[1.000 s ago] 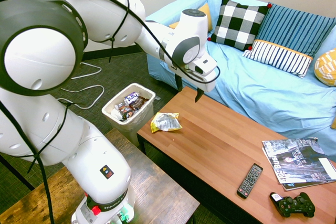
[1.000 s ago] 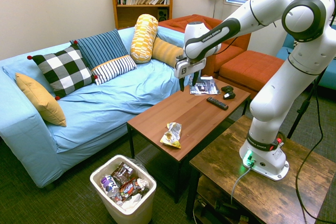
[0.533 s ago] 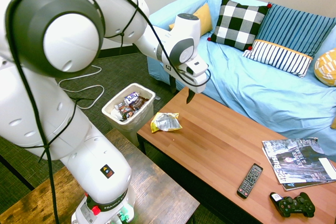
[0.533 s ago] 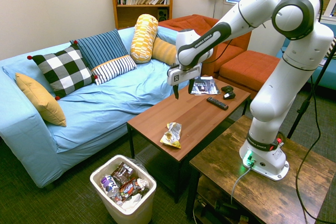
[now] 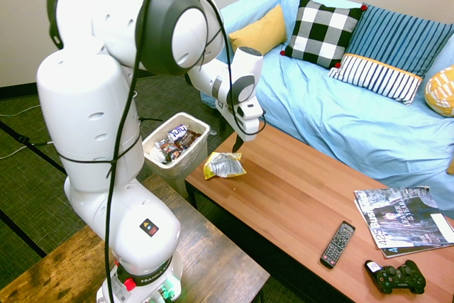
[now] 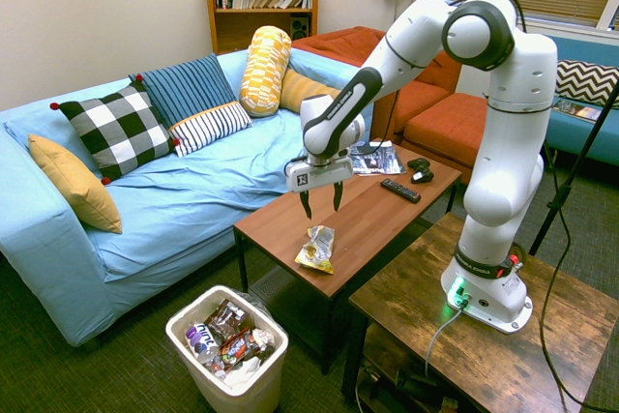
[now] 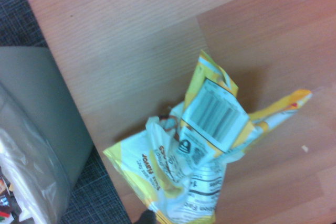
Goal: Throw the chip bag in the trash bin
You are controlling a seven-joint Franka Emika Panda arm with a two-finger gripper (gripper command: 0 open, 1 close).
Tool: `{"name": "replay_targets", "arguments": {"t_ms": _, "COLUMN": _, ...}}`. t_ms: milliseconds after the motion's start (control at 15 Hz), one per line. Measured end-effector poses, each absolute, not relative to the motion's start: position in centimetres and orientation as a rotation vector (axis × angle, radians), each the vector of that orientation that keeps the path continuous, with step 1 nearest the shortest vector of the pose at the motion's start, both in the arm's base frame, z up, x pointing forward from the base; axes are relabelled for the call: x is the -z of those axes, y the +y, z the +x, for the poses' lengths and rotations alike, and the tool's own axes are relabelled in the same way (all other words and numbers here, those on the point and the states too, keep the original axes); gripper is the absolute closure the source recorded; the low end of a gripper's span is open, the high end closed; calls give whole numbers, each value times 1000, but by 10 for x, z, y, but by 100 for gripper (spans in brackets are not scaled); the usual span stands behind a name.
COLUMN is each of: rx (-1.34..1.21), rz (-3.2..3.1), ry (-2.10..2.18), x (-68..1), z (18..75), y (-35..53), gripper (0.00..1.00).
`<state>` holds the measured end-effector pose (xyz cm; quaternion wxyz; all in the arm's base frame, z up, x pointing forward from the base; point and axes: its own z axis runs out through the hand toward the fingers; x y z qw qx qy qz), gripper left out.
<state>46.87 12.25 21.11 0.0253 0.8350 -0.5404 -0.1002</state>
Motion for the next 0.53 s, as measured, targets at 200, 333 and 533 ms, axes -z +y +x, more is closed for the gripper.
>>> {"name": "replay_targets", "arguments": {"t_ms": 200, "rx": 332, "rz": 2515, "ry": -1704, "x": -176, "z": 486, "y": 125, "gripper": 0}}
{"name": "replay_targets", "arguments": {"t_ms": 333, "rx": 342, "rz": 2493, "ry": -1710, "x": -158, "z": 497, "y": 124, "gripper": 0}}
{"name": "replay_targets", "arguments": {"t_ms": 533, "rx": 360, "rz": 2469, "ry": -1702, "x": -136, "z": 503, "y": 124, "gripper": 0}}
